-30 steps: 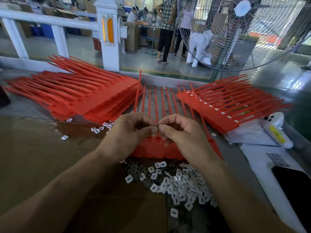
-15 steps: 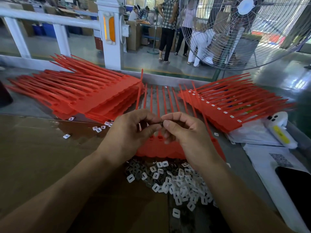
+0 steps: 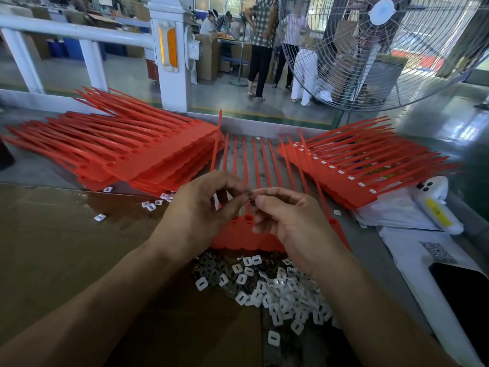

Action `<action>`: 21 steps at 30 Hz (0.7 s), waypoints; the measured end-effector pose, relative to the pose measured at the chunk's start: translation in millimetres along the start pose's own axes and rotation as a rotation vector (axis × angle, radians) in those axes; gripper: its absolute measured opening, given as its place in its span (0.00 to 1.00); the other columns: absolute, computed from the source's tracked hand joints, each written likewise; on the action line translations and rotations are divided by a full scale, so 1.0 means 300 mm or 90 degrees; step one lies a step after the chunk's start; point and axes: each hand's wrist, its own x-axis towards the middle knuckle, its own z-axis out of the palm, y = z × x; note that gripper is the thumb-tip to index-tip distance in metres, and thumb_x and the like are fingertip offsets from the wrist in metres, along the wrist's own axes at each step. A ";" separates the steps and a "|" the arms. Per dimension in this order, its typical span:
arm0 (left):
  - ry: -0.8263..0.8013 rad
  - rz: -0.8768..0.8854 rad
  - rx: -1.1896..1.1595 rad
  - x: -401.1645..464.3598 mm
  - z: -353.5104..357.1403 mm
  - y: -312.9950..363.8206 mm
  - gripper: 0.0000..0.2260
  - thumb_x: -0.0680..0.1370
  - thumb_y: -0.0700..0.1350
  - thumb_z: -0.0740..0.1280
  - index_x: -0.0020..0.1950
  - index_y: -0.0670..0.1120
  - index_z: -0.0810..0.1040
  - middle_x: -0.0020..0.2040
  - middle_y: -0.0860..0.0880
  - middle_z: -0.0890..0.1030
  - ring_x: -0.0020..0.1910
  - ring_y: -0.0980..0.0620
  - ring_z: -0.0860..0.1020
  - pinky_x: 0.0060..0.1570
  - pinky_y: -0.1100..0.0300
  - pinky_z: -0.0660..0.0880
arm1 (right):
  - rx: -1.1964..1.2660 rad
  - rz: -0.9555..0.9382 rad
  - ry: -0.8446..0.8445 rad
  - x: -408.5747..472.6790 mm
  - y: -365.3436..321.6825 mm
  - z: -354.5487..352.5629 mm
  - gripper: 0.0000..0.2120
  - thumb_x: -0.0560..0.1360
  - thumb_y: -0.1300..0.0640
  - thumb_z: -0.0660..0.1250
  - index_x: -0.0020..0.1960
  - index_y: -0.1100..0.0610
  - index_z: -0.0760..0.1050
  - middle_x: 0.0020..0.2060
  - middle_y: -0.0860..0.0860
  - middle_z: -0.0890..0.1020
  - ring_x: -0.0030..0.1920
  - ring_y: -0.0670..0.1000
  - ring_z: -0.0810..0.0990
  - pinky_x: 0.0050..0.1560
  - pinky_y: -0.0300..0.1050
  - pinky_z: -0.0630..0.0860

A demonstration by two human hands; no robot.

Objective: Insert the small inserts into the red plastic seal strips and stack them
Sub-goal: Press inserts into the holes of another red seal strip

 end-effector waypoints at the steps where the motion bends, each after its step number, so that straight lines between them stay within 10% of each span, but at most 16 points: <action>1: 0.000 0.002 0.002 0.000 -0.001 -0.002 0.05 0.78 0.46 0.72 0.51 0.56 0.81 0.46 0.57 0.82 0.43 0.54 0.80 0.38 0.69 0.72 | 0.014 0.006 0.000 -0.001 -0.001 0.002 0.06 0.79 0.62 0.71 0.48 0.59 0.86 0.41 0.57 0.85 0.39 0.51 0.82 0.39 0.44 0.80; 15: -0.037 0.086 0.148 0.004 -0.018 0.017 0.04 0.77 0.46 0.72 0.51 0.50 0.82 0.44 0.60 0.78 0.42 0.58 0.77 0.41 0.70 0.71 | -0.063 0.026 -0.023 0.004 0.008 -0.012 0.05 0.78 0.55 0.73 0.48 0.56 0.86 0.41 0.54 0.85 0.40 0.49 0.81 0.40 0.42 0.79; 21: -0.014 -0.080 0.160 0.038 -0.099 -0.036 0.06 0.77 0.44 0.74 0.49 0.54 0.82 0.44 0.59 0.81 0.44 0.60 0.79 0.40 0.67 0.75 | -0.229 -0.012 0.060 0.007 0.017 -0.026 0.04 0.80 0.53 0.72 0.48 0.51 0.86 0.38 0.48 0.86 0.37 0.44 0.83 0.39 0.35 0.79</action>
